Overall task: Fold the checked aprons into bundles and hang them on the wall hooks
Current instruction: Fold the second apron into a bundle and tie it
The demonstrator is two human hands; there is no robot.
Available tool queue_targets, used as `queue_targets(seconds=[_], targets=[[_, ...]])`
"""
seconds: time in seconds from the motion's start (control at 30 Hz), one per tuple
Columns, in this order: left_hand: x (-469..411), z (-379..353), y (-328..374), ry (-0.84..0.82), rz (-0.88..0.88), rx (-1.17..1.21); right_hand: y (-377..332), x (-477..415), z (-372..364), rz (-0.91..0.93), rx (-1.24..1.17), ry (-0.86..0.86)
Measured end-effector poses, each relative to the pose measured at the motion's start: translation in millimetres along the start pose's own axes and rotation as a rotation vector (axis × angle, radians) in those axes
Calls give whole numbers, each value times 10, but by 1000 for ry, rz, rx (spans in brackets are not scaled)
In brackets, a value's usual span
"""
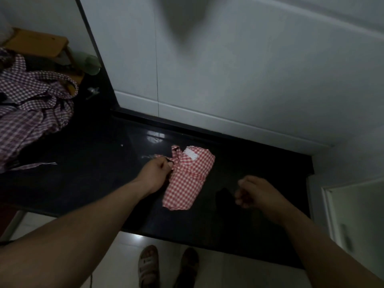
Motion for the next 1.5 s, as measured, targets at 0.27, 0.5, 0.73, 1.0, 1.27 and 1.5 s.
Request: queue_targets(seconds=[0.27,0.5,0.73,1.0,1.27,1.5], targets=[[172,-163,76,-38,50,149,-723,171,-1090,553,197,116],[283,-196,128,-111,-36,185,-895,-97,-1411,522,678,96],[307,-199,-27,-44,30,156,-417,30,-1069,134,-124,264],[379,-282,270,-156,-142,31,-534,284,-902,528,-32,267],[336,-201,755,-13,-740,-300,-661,-9,-848,552,242,-51],[322,-230,737,-39,-594,-250,-625,-26,-884,564,225,-94]])
Point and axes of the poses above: each hand's wrist, its own x-axis away from the middle knuckle, its own z-axis out of the back of the hand, y = z × x, the point moved 4 cm from there along -x, towards the middle knuckle, and after that the axes turned 15 degrees about y, right-handed, at the moved point
